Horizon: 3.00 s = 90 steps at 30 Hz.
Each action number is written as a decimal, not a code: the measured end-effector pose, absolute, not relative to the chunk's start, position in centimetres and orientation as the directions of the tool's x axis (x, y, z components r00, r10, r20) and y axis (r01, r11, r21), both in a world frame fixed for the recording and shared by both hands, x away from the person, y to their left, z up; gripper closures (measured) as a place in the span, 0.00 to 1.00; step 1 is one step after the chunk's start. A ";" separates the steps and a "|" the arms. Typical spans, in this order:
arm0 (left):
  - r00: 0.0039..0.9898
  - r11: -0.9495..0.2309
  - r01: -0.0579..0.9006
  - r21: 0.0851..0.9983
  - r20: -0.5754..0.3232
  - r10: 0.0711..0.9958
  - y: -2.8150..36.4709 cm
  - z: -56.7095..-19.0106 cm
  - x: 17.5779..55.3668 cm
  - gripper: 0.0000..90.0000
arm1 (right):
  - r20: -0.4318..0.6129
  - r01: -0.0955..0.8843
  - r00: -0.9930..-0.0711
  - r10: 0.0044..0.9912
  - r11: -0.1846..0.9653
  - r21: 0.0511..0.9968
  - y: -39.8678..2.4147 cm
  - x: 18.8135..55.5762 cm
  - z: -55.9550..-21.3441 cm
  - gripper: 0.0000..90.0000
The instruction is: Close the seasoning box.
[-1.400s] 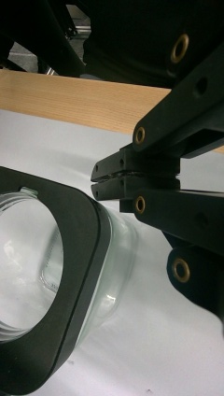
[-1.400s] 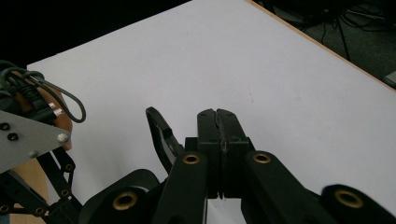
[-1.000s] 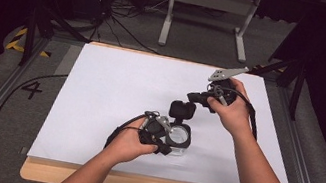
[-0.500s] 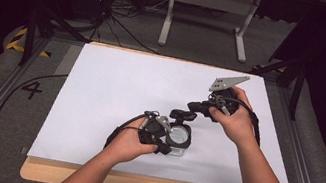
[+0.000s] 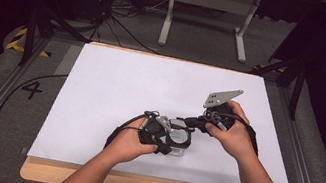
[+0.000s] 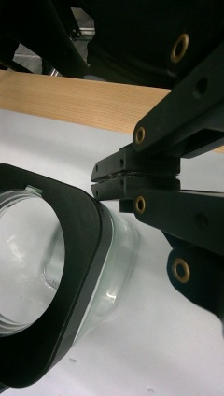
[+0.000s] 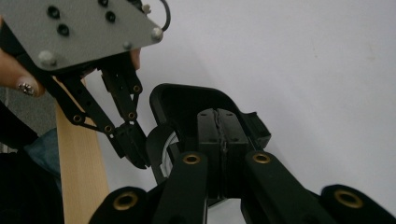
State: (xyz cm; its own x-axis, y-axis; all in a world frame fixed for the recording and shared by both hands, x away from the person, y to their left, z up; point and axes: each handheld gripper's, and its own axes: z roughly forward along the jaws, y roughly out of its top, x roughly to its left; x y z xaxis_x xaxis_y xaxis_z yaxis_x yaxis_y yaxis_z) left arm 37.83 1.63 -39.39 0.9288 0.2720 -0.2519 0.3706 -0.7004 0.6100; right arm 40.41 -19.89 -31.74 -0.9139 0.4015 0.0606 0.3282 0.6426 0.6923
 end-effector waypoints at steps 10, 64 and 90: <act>0.929 -0.704 0.369 0.607 -0.252 0.271 1.7 -39.4 37.8 1.00 | 0.093 0.347 -0.918 0.387 0.664 0.662 -19.8 39.6 -33.6 1.00; 0.669 -0.342 0.566 0.750 -0.175 0.722 17.6 -39.8 43.5 0.72 | 0.121 0.588 -0.566 0.815 0.296 0.753 -36.0 43.8 -37.7 0.71; 0.636 -0.327 0.573 0.751 -0.156 0.756 19.5 -45.6 45.3 0.62 | 0.046 0.563 -0.556 0.830 0.336 0.755 -36.8 44.6 -43.7 0.58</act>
